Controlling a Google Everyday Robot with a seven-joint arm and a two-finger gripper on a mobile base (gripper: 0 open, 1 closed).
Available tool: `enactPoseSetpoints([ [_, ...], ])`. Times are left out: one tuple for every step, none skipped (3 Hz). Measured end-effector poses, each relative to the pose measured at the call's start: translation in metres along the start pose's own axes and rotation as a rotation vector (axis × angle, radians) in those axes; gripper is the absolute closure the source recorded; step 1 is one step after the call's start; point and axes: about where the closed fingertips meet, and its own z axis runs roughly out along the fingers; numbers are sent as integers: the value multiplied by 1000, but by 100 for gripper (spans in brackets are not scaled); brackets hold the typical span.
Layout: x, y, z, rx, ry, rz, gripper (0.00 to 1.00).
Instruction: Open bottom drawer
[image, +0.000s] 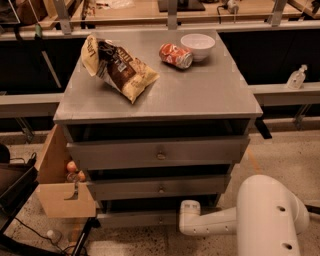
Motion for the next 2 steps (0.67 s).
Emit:
enactPoseSetpoints([
  [0, 0, 0, 0, 0, 0, 0],
  [1, 0, -6, -11, 1, -5, 0],
])
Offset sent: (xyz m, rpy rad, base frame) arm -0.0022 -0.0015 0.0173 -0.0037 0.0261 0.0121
